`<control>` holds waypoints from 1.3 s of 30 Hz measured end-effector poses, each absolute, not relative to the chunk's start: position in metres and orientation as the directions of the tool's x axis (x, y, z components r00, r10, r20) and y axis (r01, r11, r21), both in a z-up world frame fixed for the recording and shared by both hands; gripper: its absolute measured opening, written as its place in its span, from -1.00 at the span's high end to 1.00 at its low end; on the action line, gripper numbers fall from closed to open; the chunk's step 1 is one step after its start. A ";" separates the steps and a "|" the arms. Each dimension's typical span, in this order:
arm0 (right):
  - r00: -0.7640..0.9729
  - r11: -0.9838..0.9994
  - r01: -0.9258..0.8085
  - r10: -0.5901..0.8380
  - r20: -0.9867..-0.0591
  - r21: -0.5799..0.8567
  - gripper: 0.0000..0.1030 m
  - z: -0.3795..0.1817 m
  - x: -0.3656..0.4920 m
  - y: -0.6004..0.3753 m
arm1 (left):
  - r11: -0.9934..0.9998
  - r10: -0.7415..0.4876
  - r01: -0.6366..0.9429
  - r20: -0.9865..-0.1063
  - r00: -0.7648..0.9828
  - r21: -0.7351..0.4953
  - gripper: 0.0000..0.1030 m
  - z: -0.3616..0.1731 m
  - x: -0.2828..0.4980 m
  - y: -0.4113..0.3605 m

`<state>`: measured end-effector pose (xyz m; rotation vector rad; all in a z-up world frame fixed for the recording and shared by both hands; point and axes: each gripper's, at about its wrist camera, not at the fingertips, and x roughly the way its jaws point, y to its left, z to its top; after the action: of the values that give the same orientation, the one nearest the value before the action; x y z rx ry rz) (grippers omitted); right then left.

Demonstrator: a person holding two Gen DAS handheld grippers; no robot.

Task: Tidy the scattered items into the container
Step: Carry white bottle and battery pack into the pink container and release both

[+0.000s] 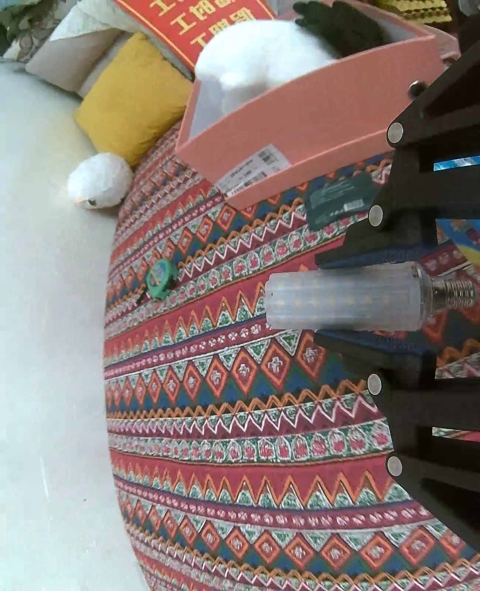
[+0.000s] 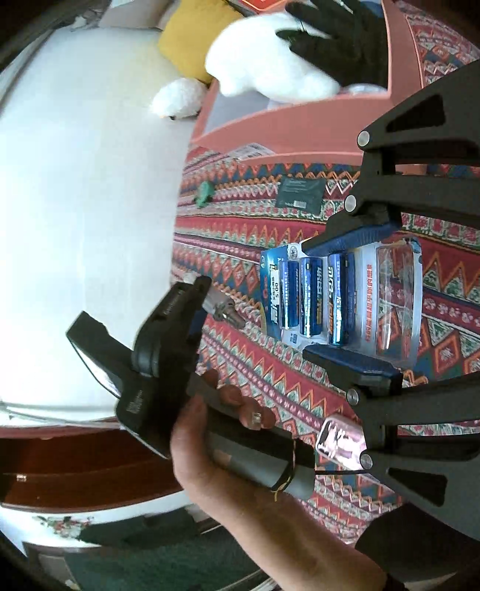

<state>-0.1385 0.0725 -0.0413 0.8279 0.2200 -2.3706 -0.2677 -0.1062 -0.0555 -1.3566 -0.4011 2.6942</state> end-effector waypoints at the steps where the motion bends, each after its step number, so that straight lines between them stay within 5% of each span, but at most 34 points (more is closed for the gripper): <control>1: -0.625 -0.800 0.599 -0.500 -0.599 0.041 -0.01 -0.038 -0.136 0.076 | -0.961 0.205 0.028 -0.771 -0.603 -0.277 0.47 -0.051 -0.262 -0.105; 19: -0.827 -0.905 0.423 -0.363 -0.429 -0.050 -0.01 0.025 -0.056 0.204 | -0.919 0.390 -0.206 -0.705 -0.592 -0.335 0.47 0.027 -0.224 0.026; 30: -0.932 -0.969 0.202 -0.146 -0.333 -0.142 -0.01 0.060 -0.083 0.313 | -0.898 0.436 -0.314 -0.714 -0.548 -0.307 0.47 0.052 -0.271 0.137; 39: -0.943 -0.986 0.157 -0.133 -0.304 -0.054 -0.01 0.074 -0.174 0.367 | -0.931 0.355 -0.282 -0.757 -0.549 -0.233 0.47 0.038 -0.318 0.153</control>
<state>-0.1740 0.3671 0.0743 0.4551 0.1171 -2.9570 -0.3180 0.1533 0.0380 -1.2401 -0.1180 2.4821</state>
